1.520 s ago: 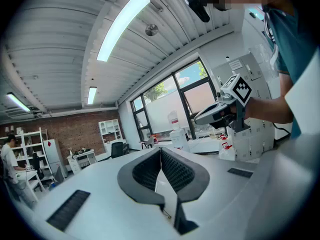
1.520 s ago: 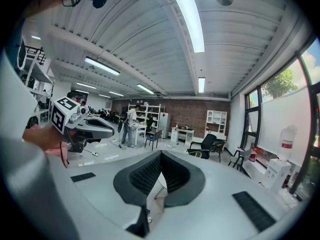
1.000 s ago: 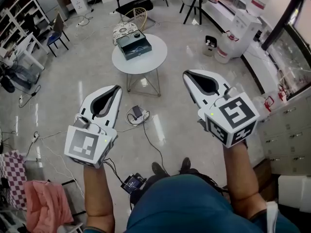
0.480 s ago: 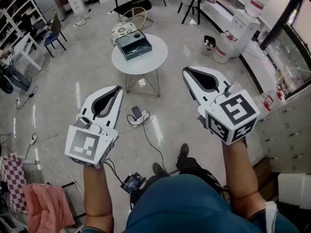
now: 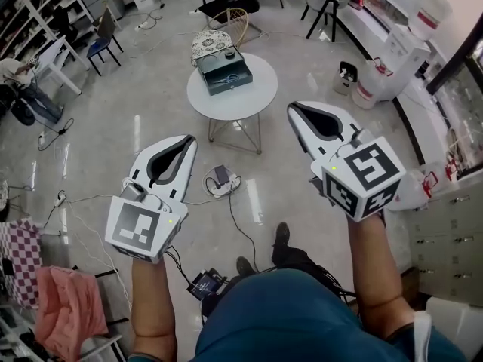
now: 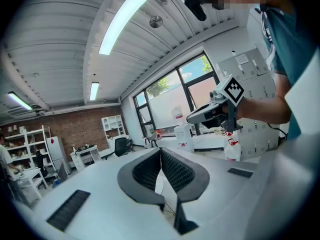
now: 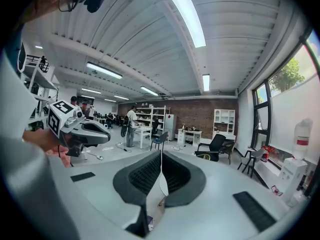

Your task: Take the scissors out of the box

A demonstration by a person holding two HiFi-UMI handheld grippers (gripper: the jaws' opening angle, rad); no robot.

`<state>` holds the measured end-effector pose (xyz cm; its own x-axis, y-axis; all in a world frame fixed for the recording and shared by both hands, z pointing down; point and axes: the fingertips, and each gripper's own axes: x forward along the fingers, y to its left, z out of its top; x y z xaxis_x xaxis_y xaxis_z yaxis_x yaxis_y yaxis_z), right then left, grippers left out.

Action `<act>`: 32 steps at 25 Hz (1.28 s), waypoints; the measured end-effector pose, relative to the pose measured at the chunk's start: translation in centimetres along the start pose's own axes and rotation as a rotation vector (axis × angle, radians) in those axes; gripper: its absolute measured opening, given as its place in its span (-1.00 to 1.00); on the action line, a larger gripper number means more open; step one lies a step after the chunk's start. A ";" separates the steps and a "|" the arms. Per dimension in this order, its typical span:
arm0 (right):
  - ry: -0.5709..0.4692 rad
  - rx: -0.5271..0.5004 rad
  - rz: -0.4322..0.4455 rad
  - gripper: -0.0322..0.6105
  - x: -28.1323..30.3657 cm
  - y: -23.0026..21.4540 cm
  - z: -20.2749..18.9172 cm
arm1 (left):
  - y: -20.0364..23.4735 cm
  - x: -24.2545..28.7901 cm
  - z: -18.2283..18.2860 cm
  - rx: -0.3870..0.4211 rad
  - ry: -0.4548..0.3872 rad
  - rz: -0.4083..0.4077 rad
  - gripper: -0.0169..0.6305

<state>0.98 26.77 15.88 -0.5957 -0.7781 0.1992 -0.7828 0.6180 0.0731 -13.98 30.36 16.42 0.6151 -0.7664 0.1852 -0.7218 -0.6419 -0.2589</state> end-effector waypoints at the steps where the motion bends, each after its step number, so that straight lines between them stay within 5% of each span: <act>1: -0.001 -0.001 0.011 -0.78 0.5 -0.8 0.1 | 0.2 0.8 0.2 -0.001 0.004 0.009 -0.89; 19: -0.026 0.030 0.181 -0.78 6.1 -13.0 -1.2 | 0.1 12.9 1.8 0.007 0.103 0.125 -0.89; 32: -0.030 0.051 0.160 -0.78 6.0 -18.0 -2.0 | -0.5 18.2 3.3 0.023 0.105 0.100 -0.89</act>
<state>11.90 11.21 17.69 -0.7178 -0.6739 0.1752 -0.6854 0.7281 -0.0071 -1.39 16.84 16.80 0.5033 -0.8256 0.2553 -0.7693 -0.5626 -0.3027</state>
